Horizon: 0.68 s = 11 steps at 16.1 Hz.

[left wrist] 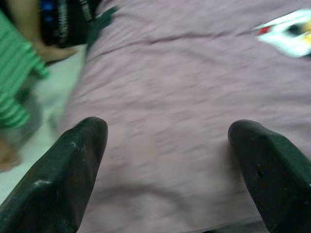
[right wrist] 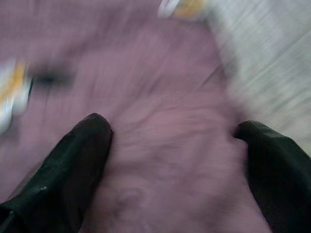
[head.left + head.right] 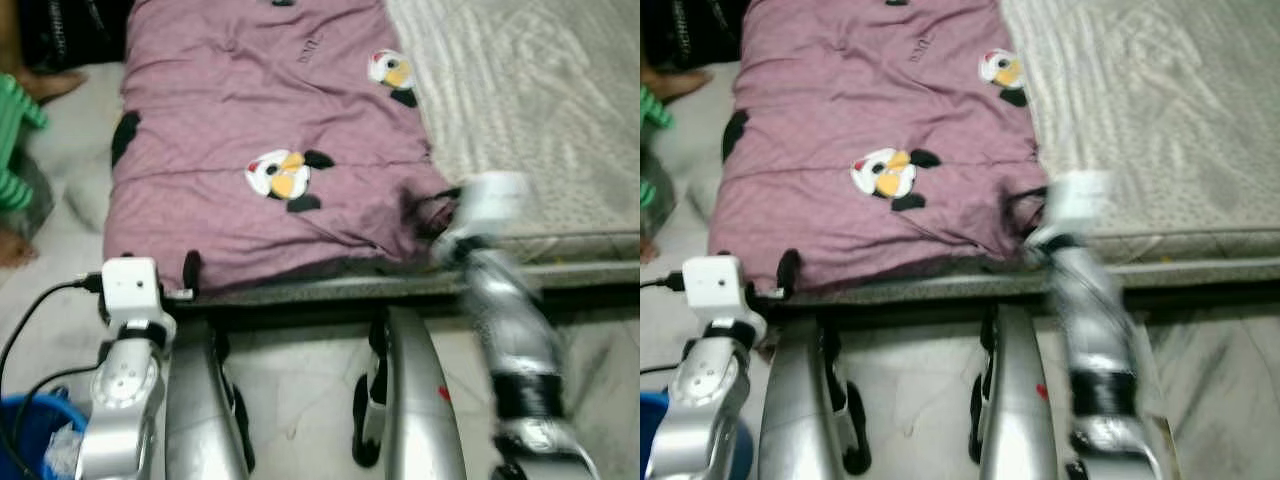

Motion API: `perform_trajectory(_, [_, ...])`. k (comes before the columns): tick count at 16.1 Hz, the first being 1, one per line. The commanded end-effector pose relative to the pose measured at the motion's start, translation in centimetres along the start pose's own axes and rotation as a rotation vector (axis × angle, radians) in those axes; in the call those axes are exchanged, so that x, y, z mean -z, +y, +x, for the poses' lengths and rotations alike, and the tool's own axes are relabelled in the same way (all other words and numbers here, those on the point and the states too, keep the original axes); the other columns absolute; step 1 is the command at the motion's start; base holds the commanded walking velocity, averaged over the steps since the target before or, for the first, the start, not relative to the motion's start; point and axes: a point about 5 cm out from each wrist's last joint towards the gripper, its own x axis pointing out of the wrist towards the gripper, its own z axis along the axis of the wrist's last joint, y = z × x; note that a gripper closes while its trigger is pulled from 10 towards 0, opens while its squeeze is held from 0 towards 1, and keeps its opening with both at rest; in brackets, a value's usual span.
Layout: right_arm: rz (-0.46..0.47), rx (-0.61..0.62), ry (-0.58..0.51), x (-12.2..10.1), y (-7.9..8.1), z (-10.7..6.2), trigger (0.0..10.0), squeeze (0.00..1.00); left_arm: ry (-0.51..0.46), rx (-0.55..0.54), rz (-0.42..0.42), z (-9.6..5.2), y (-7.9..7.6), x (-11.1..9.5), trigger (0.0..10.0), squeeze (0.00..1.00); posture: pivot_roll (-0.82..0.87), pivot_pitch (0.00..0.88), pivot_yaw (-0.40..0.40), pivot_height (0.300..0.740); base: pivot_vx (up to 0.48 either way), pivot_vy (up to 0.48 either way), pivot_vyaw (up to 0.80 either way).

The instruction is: Clean up the room

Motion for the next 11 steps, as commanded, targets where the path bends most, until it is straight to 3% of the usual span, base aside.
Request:
perform_trajectory(1, [-0.031,-0.044,0.136,2.9,1.8,0.3,10.0,0.00,0.027,0.073,-0.026,-0.2,-1.1,0.5,10.0,0.00,0.03,0.229,-0.019,0.521,0.000,0.000,0.00])
perform_trajectory(3, [-0.047,-0.020,0.221,4.7,1.8,0.1,10.0,0.00,0.017,0.160,-0.032,-0.3,-2.2,0.1,10.0,0.00,0.04,0.228,-0.022,0.521,0.000,0.000,0.00])
perform_trajectory(7, [-0.052,0.098,0.336,6.8,-2.3,-2.4,10.0,0.00,0.033,0.182,-0.030,-0.6,-2.5,0.5,10.0,0.00,0.02,0.236,-0.029,0.521,0.000,0.000,0.00])
perform_trajectory(8, [-0.047,0.129,0.346,7.1,-3.3,-3.0,6.2,0.00,0.038,0.184,-0.032,-0.6,-2.6,0.6,10.0,0.00,0.01,0.237,-0.029,0.521,0.000,0.000,0.00])
perform_trajectory(9, [-0.064,0.166,0.351,7.2,-4.1,-3.3,0.0,0.00,0.042,0.189,-0.033,-0.6,-2.8,0.7,10.0,0.00,0.00,0.238,-0.026,0.521,0.000,0.000,0.00])
perform_trajectory(11, [-0.118,0.292,0.327,6.8,-5.9,-3.6,0.0,0.00,0.040,0.195,-0.033,-0.4,-3.0,0.6,10.0,0.00,0.00,0.238,-0.026,0.521,0.000,0.000,0.00])
